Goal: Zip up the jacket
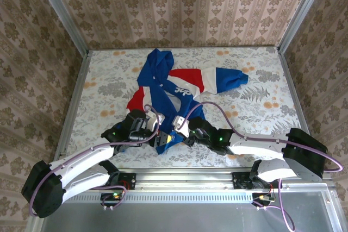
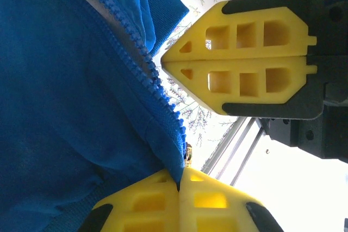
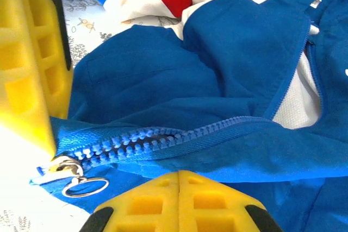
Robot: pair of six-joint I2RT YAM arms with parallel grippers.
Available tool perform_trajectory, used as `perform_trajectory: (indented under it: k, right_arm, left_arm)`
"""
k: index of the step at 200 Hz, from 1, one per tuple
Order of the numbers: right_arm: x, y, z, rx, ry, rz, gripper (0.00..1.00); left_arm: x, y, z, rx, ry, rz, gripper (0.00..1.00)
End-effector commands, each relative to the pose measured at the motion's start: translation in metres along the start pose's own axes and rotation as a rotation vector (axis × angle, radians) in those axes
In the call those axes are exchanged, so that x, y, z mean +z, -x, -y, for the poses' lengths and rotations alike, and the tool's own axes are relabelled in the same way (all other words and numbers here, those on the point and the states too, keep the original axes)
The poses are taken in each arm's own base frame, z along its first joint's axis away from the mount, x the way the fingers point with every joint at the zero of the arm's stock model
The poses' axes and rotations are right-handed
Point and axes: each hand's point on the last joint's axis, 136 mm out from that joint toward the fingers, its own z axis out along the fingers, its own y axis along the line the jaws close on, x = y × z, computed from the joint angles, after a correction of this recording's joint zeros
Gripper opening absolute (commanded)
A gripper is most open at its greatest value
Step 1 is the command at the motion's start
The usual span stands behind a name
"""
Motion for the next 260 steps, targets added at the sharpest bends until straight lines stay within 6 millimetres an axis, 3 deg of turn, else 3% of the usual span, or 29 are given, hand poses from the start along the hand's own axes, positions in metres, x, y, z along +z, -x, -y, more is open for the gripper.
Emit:
perform_trajectory:
  k: [1, 40, 79, 122, 198, 228, 260]
  right_arm:
    - [-0.009, 0.004, -0.011, -0.038, 0.046, 0.066, 0.06]
    - [-0.013, 0.002, -0.020, -0.113, 0.077, 0.082, 0.22]
    - [-0.001, 0.007, -0.031, -0.135, 0.117, 0.084, 0.34]
    - [0.007, 0.015, -0.028, -0.121, 0.087, 0.105, 0.36]
    - [0.008, 0.021, -0.025, -0.102, 0.068, 0.118, 0.34]
    - [0.014, 0.013, -0.027, -0.096, 0.073, 0.082, 0.11]
    - [0.011, 0.013, -0.026, -0.104, 0.076, 0.080, 0.00]
  left_arm:
    - [-0.004, 0.006, 0.007, 0.008, -0.009, 0.006, 0.00]
    - [-0.004, 0.009, 0.010, -0.002, -0.009, -0.007, 0.00]
    - [-0.003, 0.013, 0.013, -0.003, -0.014, -0.010, 0.00]
    - [-0.004, 0.013, 0.016, 0.000, -0.015, -0.018, 0.00]
    - [-0.003, 0.014, 0.016, 0.005, -0.019, -0.016, 0.00]
    - [-0.003, 0.014, 0.016, 0.007, -0.020, -0.016, 0.00]
    - [-0.004, 0.012, 0.014, 0.004, -0.015, -0.013, 0.00]
